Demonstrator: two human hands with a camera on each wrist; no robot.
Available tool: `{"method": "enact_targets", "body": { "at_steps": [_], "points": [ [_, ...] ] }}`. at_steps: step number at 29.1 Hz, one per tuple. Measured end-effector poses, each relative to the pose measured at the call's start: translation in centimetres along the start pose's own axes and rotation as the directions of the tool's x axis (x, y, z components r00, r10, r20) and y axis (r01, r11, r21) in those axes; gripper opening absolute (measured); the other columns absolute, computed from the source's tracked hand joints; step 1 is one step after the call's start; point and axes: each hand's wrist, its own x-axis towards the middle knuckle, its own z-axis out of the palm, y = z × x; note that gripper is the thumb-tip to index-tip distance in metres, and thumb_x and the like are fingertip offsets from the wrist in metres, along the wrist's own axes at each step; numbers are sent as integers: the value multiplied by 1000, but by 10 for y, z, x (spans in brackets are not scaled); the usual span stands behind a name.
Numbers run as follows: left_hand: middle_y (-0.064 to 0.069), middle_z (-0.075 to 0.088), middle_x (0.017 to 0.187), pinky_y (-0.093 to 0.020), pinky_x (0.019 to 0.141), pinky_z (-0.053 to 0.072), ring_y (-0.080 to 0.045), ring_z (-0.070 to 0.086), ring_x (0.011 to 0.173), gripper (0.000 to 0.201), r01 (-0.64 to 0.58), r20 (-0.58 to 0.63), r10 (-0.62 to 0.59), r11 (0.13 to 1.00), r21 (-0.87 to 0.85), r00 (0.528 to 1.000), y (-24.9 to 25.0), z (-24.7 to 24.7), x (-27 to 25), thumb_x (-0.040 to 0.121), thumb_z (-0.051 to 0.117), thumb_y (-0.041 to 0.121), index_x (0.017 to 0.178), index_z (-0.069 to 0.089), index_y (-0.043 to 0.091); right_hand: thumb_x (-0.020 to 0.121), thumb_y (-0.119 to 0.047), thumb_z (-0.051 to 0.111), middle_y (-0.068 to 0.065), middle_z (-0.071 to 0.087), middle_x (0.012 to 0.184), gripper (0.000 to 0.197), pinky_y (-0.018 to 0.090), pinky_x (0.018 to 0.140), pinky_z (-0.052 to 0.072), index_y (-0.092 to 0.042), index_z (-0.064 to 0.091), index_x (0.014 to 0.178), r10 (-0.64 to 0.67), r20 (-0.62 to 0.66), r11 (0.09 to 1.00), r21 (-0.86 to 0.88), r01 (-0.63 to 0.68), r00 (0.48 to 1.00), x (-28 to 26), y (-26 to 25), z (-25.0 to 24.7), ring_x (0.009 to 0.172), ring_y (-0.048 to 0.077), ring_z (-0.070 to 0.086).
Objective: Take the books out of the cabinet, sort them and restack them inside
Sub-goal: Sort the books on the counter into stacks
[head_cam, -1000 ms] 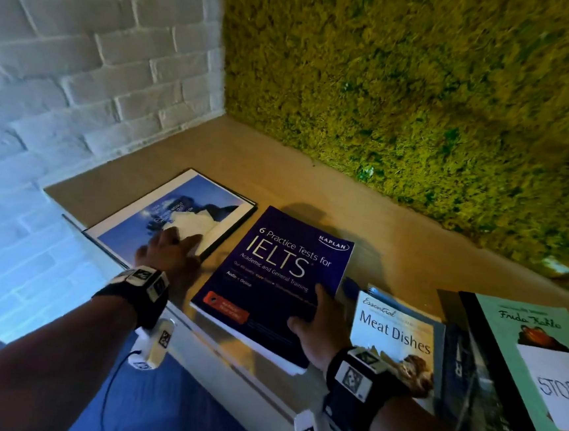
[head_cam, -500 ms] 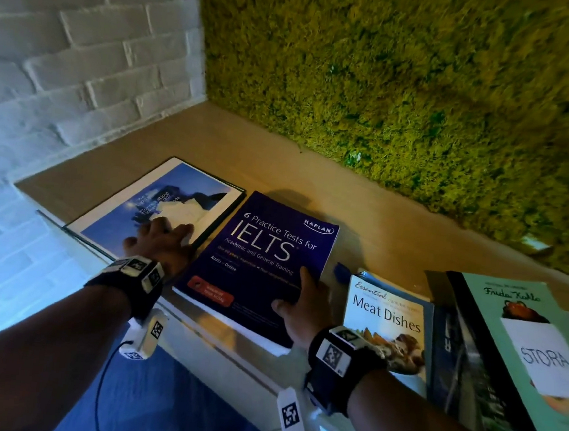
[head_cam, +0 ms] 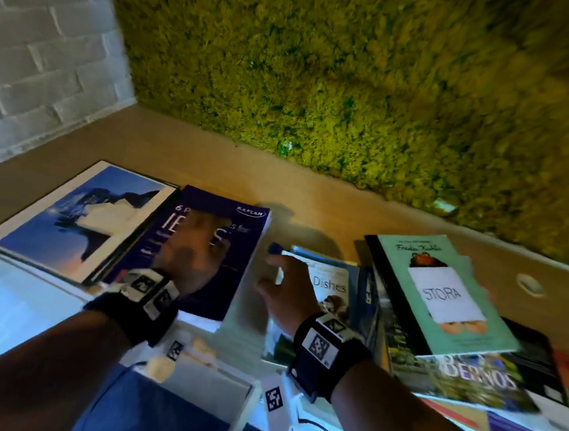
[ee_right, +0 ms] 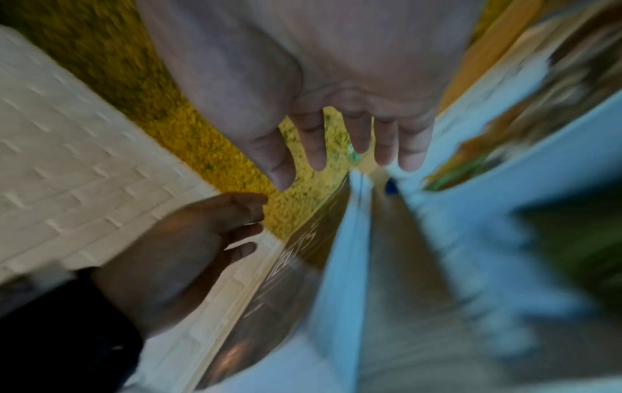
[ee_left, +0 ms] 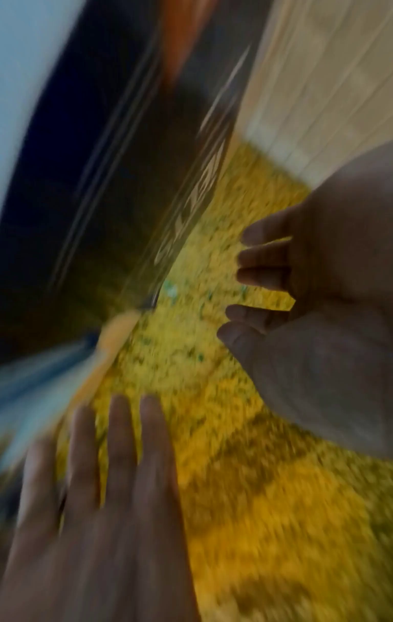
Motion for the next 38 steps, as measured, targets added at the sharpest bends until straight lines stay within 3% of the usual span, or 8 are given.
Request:
{"method": "enact_targets", "body": {
  "at_steps": [3, 7, 10, 16, 22, 27, 34, 38],
  "points": [
    [-3, 67, 120, -13, 72, 52, -19, 65, 95, 47, 86, 268, -28, 975, -207, 963, 67, 63, -10, 88, 59, 33, 134, 56, 22, 94, -32, 59, 8, 39, 149, 52, 45, 115, 36, -20, 46, 143, 126, -106, 991, -21, -129, 986, -11, 43, -41, 139, 29, 40],
    [-9, 55, 136, -45, 101, 49, -35, 55, 123, 80, 273, 331, -284, 959, 82, 900, 85, 130, -12, 76, 57, 61, 147, 25, 41, 80, -43, 64, 9, 46, 143, 66, 44, 107, 46, -22, 46, 140, 230, -23, 968, 106, -226, 973, -15, 77, -56, 126, 30, 52],
    [-6, 65, 120, -44, 91, 56, -31, 65, 109, 94, 416, 261, -372, 898, -140, 891, 80, 136, 1, 51, 70, 49, 139, 42, 29, 63, -57, 55, 9, 59, 135, 80, 44, 98, 53, -23, 49, 136, 223, -13, 961, 172, -218, 975, 1, 96, -52, 117, 29, 61],
    [4, 69, 74, -34, 89, 55, -39, 59, 124, 33, 610, 481, -407, 674, -416, 777, 65, 117, 15, 53, 75, 19, 81, 58, 24, 83, -33, 62, 10, 61, 137, 53, 39, 102, 50, -18, 56, 133, 235, 20, 953, 193, -235, 972, -10, 82, -70, 122, 30, 59],
    [-30, 54, 137, -38, 90, 50, -44, 53, 129, 29, 510, 458, -351, 811, -287, 817, 66, 105, 31, 90, 64, -5, 118, 59, 2, 89, -39, 65, 9, 50, 138, 54, 39, 105, 47, -19, 50, 137, 232, 45, 972, 12, -233, 972, -8, 81, -55, 126, 33, 53],
    [-24, 63, 128, -49, 101, 49, -42, 60, 118, 45, 434, 320, -388, 897, -82, 864, 62, 100, 27, 88, 70, 10, 129, 58, -1, 86, -38, 63, 10, 37, 136, 53, 47, 107, 45, -36, 40, 134, 301, 41, 948, -115, -295, 953, -8, 84, -39, 126, 40, 48],
    [-9, 66, 124, -19, 54, 48, -17, 61, 81, 42, 399, 236, -364, 909, -120, 901, 74, 98, 12, 95, 61, 13, 135, 49, 21, 87, -35, 58, 11, 27, 147, 75, 57, 112, 39, -38, 14, 148, 341, 15, 938, -69, -339, 940, -4, 89, -26, 135, 40, 42],
    [-6, 68, 121, -19, 61, 49, -19, 65, 87, 35, 344, 174, -310, 914, -217, 935, 72, 94, 7, 96, 56, 15, 130, 54, 25, 81, -44, 64, 8, 40, 141, 78, 52, 112, 41, -31, 27, 148, 325, -9, 946, -11, -325, 946, -3, 92, -29, 132, 35, 45]
  ]
}}
